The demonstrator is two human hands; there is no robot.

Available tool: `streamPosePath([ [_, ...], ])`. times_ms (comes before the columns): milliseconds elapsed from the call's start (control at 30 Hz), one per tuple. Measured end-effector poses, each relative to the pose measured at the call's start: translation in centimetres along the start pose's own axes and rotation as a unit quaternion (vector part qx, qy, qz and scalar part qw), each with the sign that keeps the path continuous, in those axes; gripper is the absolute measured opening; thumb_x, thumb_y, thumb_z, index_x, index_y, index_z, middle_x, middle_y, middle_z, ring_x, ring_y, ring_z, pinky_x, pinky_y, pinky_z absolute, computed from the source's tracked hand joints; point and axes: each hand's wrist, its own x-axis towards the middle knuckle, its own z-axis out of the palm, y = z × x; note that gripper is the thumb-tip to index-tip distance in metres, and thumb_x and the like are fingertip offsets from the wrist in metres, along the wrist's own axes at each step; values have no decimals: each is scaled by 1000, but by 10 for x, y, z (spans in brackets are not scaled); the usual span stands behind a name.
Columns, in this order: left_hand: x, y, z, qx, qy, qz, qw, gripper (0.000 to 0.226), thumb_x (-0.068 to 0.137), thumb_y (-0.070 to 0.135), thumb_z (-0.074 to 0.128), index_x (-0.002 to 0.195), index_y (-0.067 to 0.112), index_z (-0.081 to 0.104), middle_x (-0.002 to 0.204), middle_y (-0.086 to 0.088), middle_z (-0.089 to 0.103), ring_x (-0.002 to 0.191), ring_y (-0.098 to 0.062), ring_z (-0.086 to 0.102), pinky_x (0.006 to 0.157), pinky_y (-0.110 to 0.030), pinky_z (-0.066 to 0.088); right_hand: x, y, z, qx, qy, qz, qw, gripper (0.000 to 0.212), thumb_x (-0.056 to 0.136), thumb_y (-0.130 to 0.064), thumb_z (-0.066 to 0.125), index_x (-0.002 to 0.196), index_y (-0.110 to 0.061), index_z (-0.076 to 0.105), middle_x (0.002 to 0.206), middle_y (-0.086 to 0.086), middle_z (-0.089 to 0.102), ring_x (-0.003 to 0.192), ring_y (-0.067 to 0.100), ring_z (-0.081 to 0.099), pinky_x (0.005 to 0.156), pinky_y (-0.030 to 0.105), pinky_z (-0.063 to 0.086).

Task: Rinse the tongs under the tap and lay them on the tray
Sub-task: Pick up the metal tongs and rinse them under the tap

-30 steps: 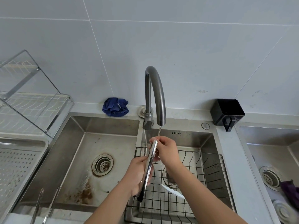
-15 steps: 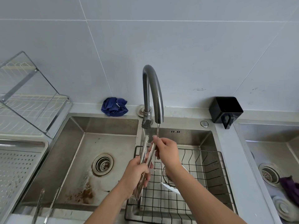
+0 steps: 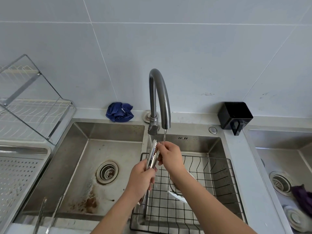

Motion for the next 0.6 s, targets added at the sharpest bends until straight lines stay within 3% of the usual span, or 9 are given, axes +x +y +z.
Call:
streamPosePath([
  [100, -2, 2, -1, 26, -2, 16, 1000, 18, 71, 12, 53, 71, 25, 65, 67, -6, 55, 53, -15, 51, 42, -27, 39, 1, 2, -1, -19, 9, -11, 1000, 19, 97, -8, 53, 87, -11, 68, 56, -8, 64, 52, 15, 58, 49, 32, 53],
  [167, -2, 2, 0, 31, -5, 18, 999, 21, 71, 13, 54, 66, 30, 66, 63, -8, 55, 50, -12, 53, 42, -25, 41, 3, 1, -2, -33, 40, -27, 998, 20, 96, -7, 52, 88, -11, 70, 56, -8, 67, 49, 14, 59, 45, 32, 54],
  [267, 1, 3, 0, -7, 10, 12, 1000, 19, 71, 9, 54, 72, 22, 69, 74, -16, 67, 52, -20, 58, 40, -30, 42, 3, 0, -1, 9, 44, -17, 999, 24, 100, -8, 50, 91, -10, 72, 61, -2, 71, 46, 14, 57, 41, 28, 47],
  [400, 11, 7, -4, -112, 8, -26, 993, 20, 89, 10, 60, 104, 5, 72, 72, -15, 67, 51, -27, 58, 43, -31, 45, 5, 1, -8, 185, -80, 40, 979, 17, 103, -13, 54, 109, -9, 70, 87, 7, 75, 57, 12, 54, 47, 26, 40],
  [467, 15, 8, -8, -141, -9, -64, 988, 27, 101, 25, 57, 108, 2, 70, 71, -18, 66, 51, -28, 58, 45, -31, 46, 7, -2, -15, 229, -117, 33, 966, 13, 103, -17, 59, 96, -14, 70, 82, 8, 67, 55, 13, 50, 46, 25, 36],
  [600, 17, 3, -9, -93, -52, -84, 991, 46, 102, 43, 51, 107, -1, 62, 67, -15, 66, 50, -25, 59, 46, -30, 50, 10, -8, -13, 224, -80, 41, 970, 34, 107, -33, 52, 78, -17, 63, 73, 10, 63, 50, 15, 45, 45, 27, 34],
])
